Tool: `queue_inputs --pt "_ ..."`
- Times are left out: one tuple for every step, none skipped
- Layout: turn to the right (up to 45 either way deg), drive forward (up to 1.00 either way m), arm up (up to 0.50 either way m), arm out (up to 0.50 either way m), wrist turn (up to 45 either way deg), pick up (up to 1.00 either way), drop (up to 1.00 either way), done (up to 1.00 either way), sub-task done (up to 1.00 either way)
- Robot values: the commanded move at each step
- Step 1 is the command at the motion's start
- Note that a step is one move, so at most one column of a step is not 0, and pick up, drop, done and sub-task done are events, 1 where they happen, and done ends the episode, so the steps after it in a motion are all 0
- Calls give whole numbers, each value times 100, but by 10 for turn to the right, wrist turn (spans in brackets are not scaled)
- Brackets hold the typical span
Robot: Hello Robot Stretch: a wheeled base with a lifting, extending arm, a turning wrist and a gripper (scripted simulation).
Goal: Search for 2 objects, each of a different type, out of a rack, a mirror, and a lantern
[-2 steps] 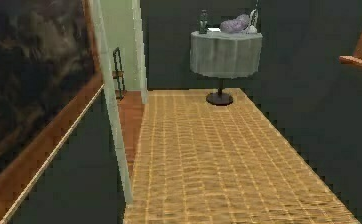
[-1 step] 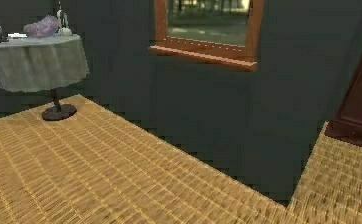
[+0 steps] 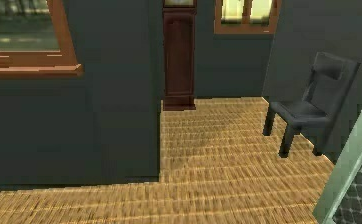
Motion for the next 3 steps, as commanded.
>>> queue_inputs --pt "0 20 0 0 0 0 0 0 0" --pt "-450 0 0 0 0 0 0 0 0" --pt "-420 0 0 0 0 0 0 0 0"
